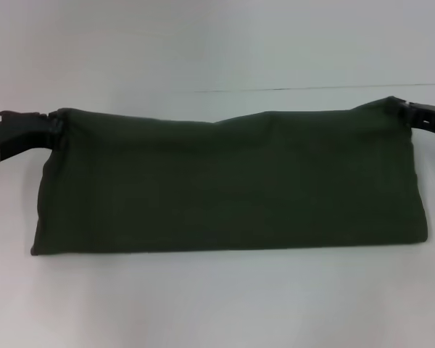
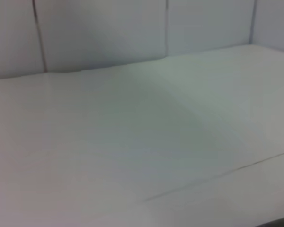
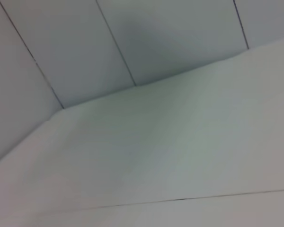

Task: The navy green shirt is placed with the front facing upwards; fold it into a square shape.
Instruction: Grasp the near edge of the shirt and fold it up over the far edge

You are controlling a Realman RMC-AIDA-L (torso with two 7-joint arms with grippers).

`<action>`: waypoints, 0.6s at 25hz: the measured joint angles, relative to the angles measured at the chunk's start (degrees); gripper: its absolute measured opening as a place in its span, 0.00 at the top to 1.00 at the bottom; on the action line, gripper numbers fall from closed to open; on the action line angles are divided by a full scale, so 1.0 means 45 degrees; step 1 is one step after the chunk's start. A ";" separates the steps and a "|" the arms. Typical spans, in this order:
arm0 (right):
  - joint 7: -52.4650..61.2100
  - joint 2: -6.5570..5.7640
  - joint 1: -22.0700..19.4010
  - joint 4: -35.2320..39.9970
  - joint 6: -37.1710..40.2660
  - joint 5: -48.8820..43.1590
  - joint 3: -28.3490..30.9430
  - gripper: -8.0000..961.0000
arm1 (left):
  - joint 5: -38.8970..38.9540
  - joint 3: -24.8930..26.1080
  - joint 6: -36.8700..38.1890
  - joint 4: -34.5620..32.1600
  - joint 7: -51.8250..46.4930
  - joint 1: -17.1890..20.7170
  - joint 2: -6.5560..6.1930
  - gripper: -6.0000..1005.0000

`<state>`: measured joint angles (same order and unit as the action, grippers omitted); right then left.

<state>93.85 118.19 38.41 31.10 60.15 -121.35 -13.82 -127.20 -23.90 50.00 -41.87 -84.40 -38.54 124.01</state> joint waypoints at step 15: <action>-0.0370 0.0271 0.0876 -0.0972 -0.2512 0.0359 -0.0431 0.94 | 0.0104 -0.1020 -0.3122 0.1617 0.0211 -0.0840 -0.0031 0.86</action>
<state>92.19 119.41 42.35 26.72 48.85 -119.73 -15.76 -126.73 -28.49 35.96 -34.60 -83.45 -42.32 123.87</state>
